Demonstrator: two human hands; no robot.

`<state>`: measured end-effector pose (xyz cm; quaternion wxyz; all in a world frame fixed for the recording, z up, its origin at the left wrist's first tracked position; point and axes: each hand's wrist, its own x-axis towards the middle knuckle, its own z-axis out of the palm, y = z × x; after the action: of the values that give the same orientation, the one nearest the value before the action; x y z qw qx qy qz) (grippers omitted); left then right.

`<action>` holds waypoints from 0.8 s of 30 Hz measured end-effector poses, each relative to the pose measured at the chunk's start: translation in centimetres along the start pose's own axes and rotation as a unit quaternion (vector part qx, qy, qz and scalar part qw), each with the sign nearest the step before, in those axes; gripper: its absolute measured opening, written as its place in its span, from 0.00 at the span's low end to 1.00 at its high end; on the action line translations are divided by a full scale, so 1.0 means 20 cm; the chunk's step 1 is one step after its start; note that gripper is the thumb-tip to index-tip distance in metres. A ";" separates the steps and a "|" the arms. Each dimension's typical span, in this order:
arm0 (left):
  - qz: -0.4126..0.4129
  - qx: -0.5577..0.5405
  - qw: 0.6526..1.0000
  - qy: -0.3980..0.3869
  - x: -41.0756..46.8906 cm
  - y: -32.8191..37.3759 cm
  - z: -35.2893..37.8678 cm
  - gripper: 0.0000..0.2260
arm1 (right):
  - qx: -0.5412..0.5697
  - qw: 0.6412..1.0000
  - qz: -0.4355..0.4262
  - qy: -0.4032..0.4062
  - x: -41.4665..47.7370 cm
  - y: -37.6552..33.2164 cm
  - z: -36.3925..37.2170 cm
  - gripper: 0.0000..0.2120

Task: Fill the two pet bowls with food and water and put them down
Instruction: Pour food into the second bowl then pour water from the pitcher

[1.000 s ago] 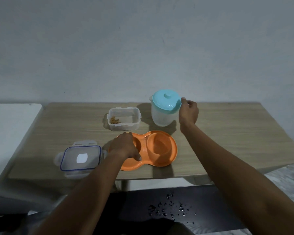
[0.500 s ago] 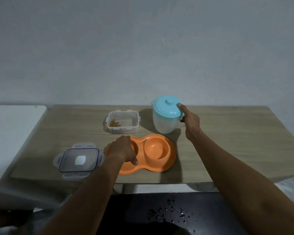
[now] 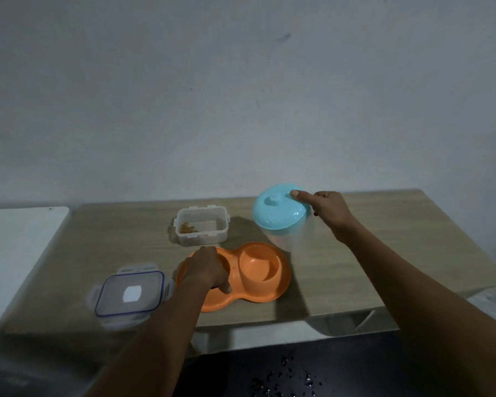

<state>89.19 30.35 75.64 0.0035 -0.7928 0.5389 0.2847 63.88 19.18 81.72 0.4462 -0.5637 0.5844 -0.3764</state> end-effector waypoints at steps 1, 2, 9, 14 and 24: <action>0.006 0.000 1.000 0.003 0.00 0.00 0.00 0.45 | -0.020 1.000 -0.005 -0.003 -0.01 -0.01 -0.01 0.24; 0.010 -0.002 1.000 0.004 -0.01 -0.01 0.00 0.45 | -0.043 0.999 -0.007 -0.006 -0.03 -0.02 -0.02 0.25; 0.023 -0.010 1.000 0.009 0.00 -0.03 0.03 0.49 | -0.228 0.971 -0.047 -0.055 -0.08 -0.09 -0.01 0.32; 0.026 -0.013 0.999 0.014 0.01 -0.04 0.04 0.49 | -0.315 0.943 -0.074 -0.082 -0.12 -0.14 0.02 0.32; 0.017 -0.038 0.999 0.005 0.04 -0.06 0.06 0.52 | -0.402 0.906 -0.096 -0.085 -0.15 -0.16 0.07 0.33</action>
<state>89.92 30.42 73.95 -0.0337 -0.7842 0.5414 0.3011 66.10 21.89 84.58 0.1910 -0.7784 0.5894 -0.1011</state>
